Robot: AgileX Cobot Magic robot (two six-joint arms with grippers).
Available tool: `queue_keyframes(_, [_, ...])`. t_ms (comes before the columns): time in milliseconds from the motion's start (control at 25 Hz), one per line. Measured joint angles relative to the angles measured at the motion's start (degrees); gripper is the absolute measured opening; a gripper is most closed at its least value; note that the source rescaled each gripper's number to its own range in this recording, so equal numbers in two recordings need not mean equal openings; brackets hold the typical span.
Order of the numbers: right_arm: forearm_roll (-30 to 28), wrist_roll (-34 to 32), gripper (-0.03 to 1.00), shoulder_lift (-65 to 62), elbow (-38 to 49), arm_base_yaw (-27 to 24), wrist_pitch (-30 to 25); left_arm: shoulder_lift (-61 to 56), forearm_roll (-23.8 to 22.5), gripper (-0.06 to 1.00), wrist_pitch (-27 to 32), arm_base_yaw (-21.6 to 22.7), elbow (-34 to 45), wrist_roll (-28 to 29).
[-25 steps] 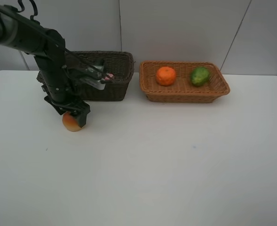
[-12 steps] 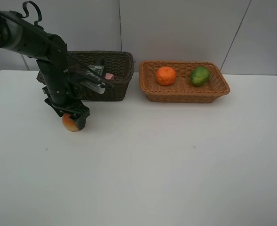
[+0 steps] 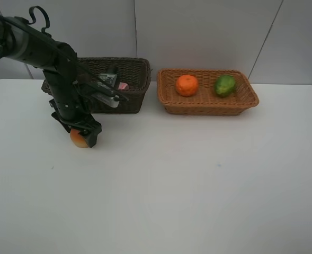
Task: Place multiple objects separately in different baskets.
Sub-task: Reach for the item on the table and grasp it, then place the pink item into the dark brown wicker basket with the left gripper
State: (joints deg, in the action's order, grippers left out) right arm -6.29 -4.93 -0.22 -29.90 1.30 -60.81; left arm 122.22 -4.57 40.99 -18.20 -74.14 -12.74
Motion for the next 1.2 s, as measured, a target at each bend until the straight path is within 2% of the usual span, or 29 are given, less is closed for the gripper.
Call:
queue_keyframes(400, [0.0,0.0,0.79,0.0,0.0,0.0,0.0,0.0,0.0,0.99,-0.1,0.0,0.0,0.0])
queue_keyframes(440, [0.0,0.0,0.79,0.0,0.0,0.0,0.0,0.0,0.0,0.96,-0.1,0.0,0.0,0.0])
queue_keyframes(560, [0.0,0.0,0.79,0.0,0.0,0.0,0.0,0.0,0.0,0.76,0.1,0.0,0.0,0.0])
queue_keyframes(600, [0.0,0.0,0.79,0.0,0.0,0.0,0.0,0.0,0.0,0.74,0.1,0.0,0.0,0.0])
queue_keyframes(1200, [0.0,0.0,0.79,0.0,0.0,0.0,0.0,0.0,0.0,0.74,1.1,-0.1,0.0,0.0])
